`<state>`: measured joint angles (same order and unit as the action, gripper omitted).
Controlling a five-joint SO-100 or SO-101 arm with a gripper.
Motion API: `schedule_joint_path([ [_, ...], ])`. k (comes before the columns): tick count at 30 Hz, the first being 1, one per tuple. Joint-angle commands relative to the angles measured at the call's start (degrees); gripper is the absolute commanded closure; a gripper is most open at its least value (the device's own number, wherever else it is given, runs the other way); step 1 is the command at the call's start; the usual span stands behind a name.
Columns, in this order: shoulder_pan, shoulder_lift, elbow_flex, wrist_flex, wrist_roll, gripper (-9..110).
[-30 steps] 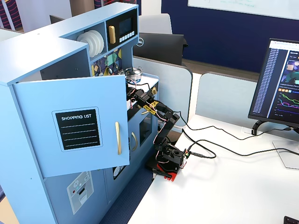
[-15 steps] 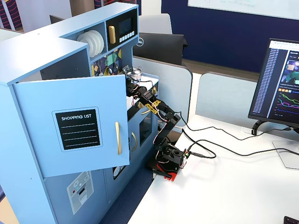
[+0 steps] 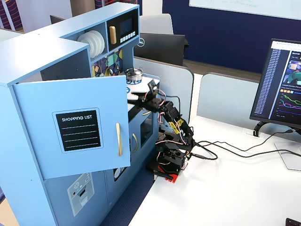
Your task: Pick up the lid from the counter and put it on the green recipient
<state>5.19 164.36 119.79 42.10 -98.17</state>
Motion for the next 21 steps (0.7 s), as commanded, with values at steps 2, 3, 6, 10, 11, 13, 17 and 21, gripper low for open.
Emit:
schedule_joint_path([
  [2, 0.0, 5.8, 14.4, 8.8, 2.6, 101],
  [3, -0.4, 6.9, 18.1, 9.5, 3.8, 101],
  [6, -0.8, 10.5, 29.9, 9.6, 4.7, 101],
  [10, -1.9, 13.0, 41.0, 11.6, 7.5, 101],
  [11, -2.5, 13.4, 43.0, 12.7, 7.9, 101],
  [13, -3.7, 14.6, 46.3, 14.9, 9.8, 101],
  [17, -5.9, 17.6, 50.7, 21.9, 8.4, 101],
  [21, -7.6, 17.7, 51.8, 26.9, 10.6, 101],
])
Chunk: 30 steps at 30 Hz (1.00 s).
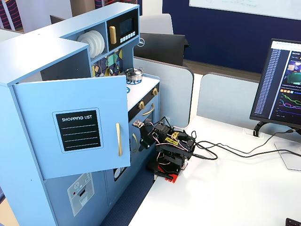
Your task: Pick up the lid from the counter and put it on the green recipient
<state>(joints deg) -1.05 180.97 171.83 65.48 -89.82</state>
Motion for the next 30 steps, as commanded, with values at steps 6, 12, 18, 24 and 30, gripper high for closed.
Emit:
schedule_joint_path([
  [6, -2.0, 1.1, -0.2, 9.8, 5.0, 101],
  [12, -1.9, 1.1, -0.2, 20.7, -1.4, 100],
  [18, -0.3, 1.1, -0.2, 22.2, 3.3, 100],
  [24, 0.1, 1.1, -0.2, 22.2, 3.4, 100],
  [30, 0.1, 1.1, -0.2, 22.3, 3.4, 100],
])
